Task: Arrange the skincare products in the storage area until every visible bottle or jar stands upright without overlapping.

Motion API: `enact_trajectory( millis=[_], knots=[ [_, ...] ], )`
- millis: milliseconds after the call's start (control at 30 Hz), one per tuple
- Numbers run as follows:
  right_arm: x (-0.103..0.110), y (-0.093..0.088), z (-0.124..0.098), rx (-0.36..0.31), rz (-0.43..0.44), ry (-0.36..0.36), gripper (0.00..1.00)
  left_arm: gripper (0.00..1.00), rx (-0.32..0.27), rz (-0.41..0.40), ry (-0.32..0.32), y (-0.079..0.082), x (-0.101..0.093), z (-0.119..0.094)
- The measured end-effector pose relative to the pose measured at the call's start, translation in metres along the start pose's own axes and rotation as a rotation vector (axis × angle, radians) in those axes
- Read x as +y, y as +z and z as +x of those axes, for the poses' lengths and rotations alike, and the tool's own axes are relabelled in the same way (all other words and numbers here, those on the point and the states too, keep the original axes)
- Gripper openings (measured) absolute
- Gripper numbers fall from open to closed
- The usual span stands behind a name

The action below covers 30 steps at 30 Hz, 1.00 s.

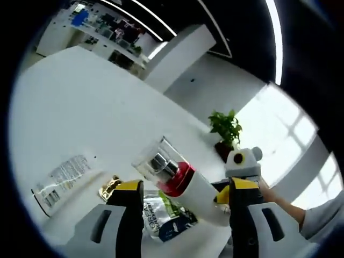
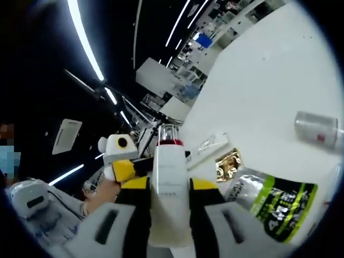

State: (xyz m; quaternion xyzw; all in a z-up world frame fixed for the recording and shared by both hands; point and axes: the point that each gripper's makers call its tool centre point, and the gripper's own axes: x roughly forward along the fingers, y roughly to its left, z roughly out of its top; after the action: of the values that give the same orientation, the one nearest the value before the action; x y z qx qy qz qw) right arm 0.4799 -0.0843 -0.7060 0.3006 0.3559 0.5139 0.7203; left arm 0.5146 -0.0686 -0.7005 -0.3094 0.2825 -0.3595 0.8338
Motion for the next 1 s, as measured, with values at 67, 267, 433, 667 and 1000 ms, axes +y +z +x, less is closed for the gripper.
enact_trajectory(
  millis=[67, 267, 433, 667, 1000],
  knots=[
    [0.002, 0.000, 0.000, -0.003, -0.010, 0.000, 0.26, 0.60, -0.001, -0.007, -0.002, 0.001, 0.000, 0.001],
    [0.003, 0.001, -0.003, -0.012, -0.044, -0.013, 0.26, 0.51, -0.009, -0.038, -0.006, 0.001, -0.001, 0.004],
    [0.005, -0.002, -0.003, 0.004, -0.095, -0.035, 0.26, 0.43, -0.032, -0.035, -0.008, 0.004, -0.003, 0.006],
    [0.004, -0.006, -0.005, 0.017, -0.143, -0.066, 0.26, 0.39, -0.038, -0.027, -0.043, 0.005, -0.010, 0.006],
    [0.000, -0.014, -0.004, 0.044, -0.251, -0.144, 0.26, 0.34, -0.015, -0.014, -0.067, -0.003, -0.016, 0.004]
  ],
)
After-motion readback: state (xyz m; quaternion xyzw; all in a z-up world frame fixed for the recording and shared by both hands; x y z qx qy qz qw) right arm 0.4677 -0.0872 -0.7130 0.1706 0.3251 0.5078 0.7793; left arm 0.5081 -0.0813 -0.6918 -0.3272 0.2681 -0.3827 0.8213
